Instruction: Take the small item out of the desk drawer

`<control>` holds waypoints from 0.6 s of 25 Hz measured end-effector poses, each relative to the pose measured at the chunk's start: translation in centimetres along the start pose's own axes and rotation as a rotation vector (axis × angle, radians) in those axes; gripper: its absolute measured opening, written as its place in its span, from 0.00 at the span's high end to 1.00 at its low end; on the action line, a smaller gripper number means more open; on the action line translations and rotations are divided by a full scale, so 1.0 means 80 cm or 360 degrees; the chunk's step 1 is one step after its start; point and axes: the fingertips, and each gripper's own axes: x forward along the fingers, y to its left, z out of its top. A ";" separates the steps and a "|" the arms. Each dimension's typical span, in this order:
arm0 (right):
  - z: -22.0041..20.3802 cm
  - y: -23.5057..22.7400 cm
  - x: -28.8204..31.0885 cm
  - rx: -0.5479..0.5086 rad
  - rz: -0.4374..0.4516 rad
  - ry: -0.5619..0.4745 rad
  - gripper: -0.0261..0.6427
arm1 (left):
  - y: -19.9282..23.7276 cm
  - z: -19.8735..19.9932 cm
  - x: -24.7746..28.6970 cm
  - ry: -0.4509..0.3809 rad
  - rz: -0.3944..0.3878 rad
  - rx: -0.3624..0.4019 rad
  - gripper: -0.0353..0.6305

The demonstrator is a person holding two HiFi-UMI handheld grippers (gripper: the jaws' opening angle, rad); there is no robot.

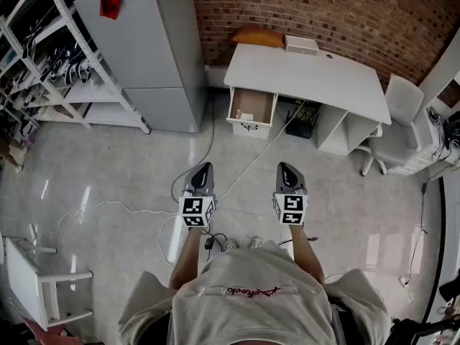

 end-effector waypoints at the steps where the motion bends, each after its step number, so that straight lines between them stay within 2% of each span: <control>1: -0.002 0.000 -0.001 0.0001 0.0001 0.0005 0.94 | -0.002 0.000 -0.001 0.0001 -0.0001 0.0001 0.93; 15: -0.009 -0.018 -0.013 0.0056 0.0035 -0.0026 0.94 | -0.026 0.004 0.001 0.0004 0.0008 0.0018 0.94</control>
